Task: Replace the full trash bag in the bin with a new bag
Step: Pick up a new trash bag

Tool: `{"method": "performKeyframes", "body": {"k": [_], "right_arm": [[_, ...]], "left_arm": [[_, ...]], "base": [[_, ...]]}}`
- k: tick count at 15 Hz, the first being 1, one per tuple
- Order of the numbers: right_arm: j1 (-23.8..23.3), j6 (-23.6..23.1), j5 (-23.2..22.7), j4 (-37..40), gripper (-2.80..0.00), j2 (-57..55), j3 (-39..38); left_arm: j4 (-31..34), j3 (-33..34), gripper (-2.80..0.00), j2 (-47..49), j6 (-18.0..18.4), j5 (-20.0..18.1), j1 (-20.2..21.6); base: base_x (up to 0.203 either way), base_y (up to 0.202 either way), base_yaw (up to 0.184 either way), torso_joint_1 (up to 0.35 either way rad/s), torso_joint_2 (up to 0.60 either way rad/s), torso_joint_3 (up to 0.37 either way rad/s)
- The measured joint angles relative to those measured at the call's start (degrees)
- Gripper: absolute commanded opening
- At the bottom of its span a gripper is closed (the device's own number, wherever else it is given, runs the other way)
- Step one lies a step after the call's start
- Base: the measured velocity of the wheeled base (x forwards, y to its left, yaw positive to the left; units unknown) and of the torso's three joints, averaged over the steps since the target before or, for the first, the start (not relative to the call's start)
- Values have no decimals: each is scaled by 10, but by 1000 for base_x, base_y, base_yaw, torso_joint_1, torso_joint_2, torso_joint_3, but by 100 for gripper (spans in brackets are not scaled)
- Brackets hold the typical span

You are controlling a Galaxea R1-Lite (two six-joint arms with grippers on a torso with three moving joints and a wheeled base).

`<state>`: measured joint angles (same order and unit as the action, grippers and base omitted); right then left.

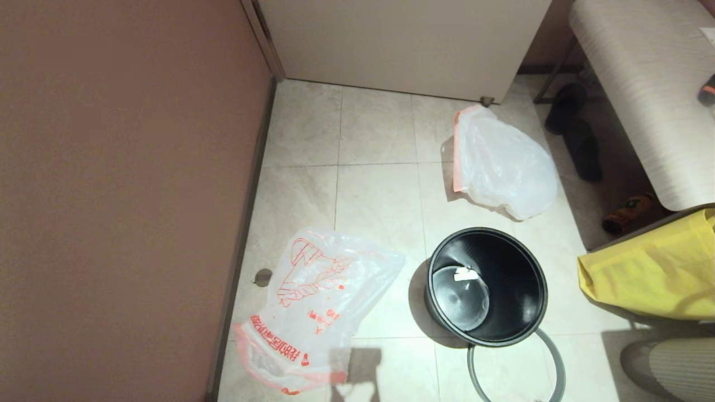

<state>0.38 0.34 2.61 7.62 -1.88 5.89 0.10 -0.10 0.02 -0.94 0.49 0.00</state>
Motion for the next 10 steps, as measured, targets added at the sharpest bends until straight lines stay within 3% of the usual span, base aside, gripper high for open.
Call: {"method": "performKeyframes", "body": {"k": [2,10], "right_arm": [[-1,-16,-24,-67,-280,13,-42],[-2,-5,-27,-77,-280,21,-59]], "left_arm": [[0,0,-280,0,1,0,0],[0,0,-280,0,0,0,0]], "base": [[0,0,0,0,0,0],[0,0,0,0,0,0]]}}
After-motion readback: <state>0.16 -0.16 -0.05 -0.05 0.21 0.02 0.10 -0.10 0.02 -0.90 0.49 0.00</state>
